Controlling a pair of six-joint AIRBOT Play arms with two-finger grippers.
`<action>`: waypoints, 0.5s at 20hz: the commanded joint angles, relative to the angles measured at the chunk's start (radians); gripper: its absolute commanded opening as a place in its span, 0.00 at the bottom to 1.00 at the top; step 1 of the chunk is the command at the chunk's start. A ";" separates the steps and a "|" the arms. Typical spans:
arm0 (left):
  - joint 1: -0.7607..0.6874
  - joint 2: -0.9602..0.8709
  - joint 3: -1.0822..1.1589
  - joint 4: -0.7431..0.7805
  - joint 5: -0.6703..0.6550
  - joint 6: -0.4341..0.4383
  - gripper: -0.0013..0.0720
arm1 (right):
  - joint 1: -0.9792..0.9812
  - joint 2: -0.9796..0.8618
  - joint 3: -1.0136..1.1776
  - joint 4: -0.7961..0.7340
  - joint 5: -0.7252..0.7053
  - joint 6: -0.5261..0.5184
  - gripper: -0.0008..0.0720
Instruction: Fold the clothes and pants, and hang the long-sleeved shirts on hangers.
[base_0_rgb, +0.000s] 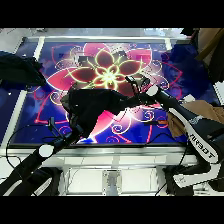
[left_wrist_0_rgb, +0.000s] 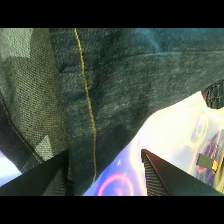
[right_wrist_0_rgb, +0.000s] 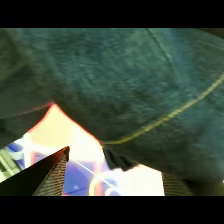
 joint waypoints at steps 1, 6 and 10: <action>-0.001 -0.003 0.000 0.001 0.023 0.000 0.71 | -0.001 -0.003 0.001 -0.117 -0.006 0.058 0.85; -0.001 -0.110 0.000 -0.055 0.028 0.000 0.71 | 0.018 -0.005 0.001 -0.094 -0.109 0.045 0.74; -0.001 -0.127 0.001 -0.068 0.068 0.000 0.69 | 0.031 -0.006 0.001 -0.034 -0.135 0.023 0.74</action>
